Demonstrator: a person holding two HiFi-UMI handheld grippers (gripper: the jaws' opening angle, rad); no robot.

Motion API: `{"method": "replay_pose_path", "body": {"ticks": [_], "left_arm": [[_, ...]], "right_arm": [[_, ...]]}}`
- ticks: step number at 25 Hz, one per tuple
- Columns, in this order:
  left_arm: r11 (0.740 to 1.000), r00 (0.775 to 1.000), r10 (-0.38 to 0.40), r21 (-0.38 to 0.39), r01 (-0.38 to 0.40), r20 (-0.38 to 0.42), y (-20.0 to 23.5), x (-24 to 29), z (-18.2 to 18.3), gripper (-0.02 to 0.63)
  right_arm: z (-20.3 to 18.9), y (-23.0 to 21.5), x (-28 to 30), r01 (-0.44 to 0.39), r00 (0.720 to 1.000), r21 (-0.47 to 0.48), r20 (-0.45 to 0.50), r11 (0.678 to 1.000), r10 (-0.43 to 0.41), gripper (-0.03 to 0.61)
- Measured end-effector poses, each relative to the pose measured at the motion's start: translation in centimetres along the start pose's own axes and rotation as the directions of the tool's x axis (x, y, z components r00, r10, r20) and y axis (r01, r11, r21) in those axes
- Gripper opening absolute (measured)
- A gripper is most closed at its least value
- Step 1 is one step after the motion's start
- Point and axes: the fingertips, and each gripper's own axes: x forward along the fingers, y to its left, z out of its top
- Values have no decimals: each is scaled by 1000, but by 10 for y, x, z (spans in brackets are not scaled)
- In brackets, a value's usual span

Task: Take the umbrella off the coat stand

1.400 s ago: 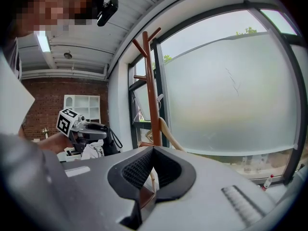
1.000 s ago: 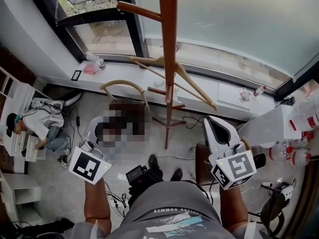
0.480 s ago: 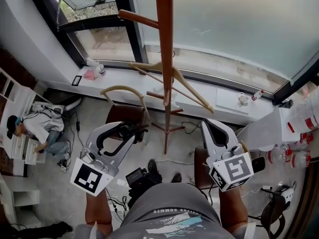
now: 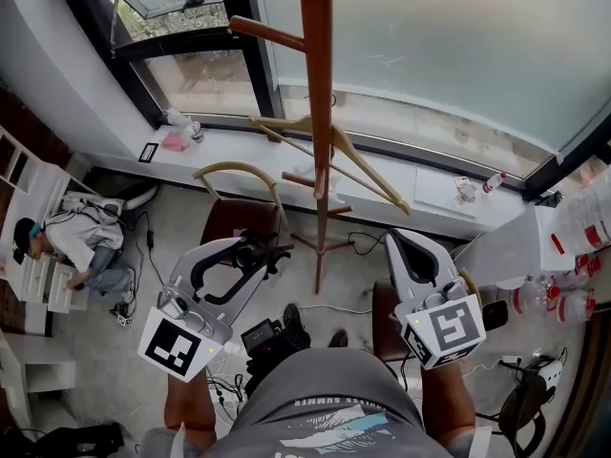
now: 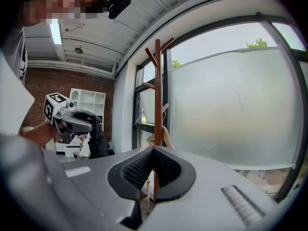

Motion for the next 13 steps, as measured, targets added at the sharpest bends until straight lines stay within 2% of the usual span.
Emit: {"method": "replay_pose_path", "body": {"ticks": [6, 7, 10, 13], "left_arm": [[1000, 1000, -9, 5, 9, 1, -2, 3, 2, 146], [1000, 1000, -14, 20, 14, 6, -2, 4, 3, 146], [991, 998, -51, 126, 46, 41, -3, 8, 9, 146], [986, 996, -67, 158, 58, 53, -1, 11, 10, 146]], "right_arm": [[-1, -1, 0, -1, 1000, 5, -6, 1000, 1, 0], [-2, -1, 0, 0, 1000, 7, -7, 1000, 0, 0], [-4, -2, 1, 4, 1000, 9, -10, 1000, -4, 0], [-7, -3, 4, 9, 1000, 11, -15, 1000, -9, 0]]}}
